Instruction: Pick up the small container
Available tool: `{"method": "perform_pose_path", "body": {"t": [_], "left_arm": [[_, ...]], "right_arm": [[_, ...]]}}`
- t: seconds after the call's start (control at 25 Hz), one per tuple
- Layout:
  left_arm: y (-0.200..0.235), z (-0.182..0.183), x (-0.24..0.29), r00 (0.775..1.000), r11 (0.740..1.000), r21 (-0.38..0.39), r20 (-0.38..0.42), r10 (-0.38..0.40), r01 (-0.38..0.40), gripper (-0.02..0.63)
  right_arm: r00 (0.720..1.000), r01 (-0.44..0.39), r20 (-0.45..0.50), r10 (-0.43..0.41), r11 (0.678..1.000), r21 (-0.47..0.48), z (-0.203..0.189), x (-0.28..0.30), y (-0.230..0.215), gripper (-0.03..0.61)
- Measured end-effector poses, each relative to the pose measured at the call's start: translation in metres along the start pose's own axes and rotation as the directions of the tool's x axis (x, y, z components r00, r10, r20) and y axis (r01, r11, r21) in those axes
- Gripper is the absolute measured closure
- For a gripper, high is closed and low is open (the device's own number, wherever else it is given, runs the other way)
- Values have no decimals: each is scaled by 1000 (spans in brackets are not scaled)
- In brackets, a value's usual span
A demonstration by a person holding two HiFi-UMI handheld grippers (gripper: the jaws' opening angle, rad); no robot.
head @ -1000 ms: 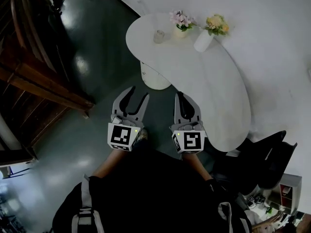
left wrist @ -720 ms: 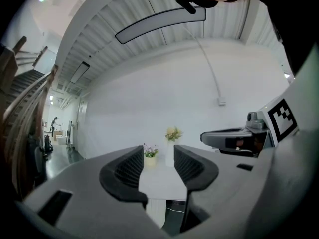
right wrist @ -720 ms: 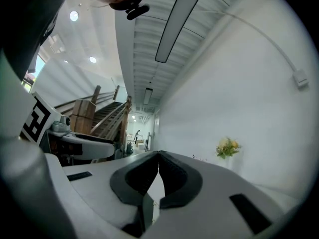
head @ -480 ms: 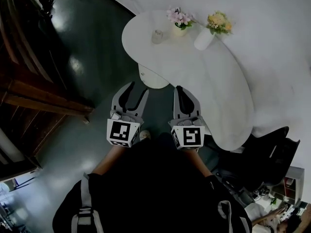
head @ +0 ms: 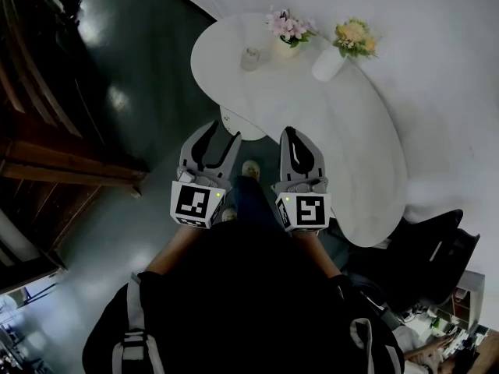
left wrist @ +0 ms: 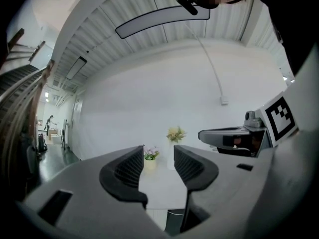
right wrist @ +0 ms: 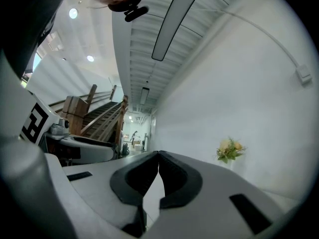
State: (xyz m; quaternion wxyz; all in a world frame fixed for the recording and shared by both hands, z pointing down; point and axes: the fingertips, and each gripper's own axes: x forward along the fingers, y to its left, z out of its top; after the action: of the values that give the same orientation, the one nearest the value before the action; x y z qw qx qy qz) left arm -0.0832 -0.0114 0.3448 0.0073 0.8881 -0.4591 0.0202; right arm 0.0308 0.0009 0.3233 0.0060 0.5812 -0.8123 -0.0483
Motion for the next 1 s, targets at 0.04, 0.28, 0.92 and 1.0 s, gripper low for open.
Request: {"method": "perform_pose_path", "body": {"t": [0.04,0.28,0.92,1.0], "left_arm": [[2,-1,6,1000,1000,1,-2,0,0,420],[23,-7,55,1000,1000,-4,-9,0,0,420],[71,-23,167,998,998,-36,-21,52,-53,422],[73,-27,176,997,997,-39,-49,62,-64,422]], "right_arm": [[1000,-4,0,4,1000,0,-2,6,-3,557],[999,-34,-16,34,999,-1,-10,52,-25,557],[973,-171,-160,166,985,-15,-71,154,-77,557],[968,-186,-175,181,983,-8,-77,158,-81,557]]}}
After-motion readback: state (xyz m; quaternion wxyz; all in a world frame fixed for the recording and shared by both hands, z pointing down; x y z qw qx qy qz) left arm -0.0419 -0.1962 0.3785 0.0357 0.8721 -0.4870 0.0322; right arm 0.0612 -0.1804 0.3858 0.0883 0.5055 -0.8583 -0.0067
